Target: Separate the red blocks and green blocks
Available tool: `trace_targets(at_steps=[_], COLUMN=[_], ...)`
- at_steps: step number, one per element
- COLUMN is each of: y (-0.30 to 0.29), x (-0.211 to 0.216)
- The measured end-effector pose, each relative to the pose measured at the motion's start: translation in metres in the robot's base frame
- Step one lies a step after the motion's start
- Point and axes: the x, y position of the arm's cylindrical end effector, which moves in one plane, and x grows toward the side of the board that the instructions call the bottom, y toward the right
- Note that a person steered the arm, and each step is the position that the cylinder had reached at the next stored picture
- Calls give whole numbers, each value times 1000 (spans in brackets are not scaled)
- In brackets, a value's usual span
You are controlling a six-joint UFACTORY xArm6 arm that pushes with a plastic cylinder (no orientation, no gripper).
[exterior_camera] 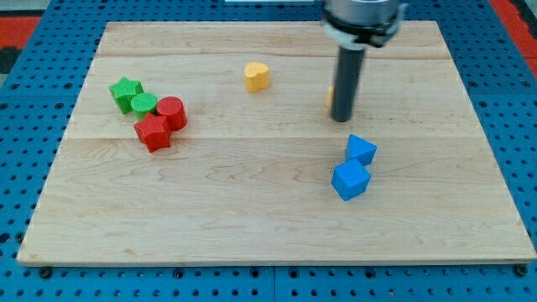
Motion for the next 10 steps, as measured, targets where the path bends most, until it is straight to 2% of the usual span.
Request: trace_targets(at_steps=[1,2,3,4,5,8,9,10], y=[-6,-108,-109,-166,-254,-281,-308,-310], x=[-9,-39,-19,-15,-17,-23,-25,1])
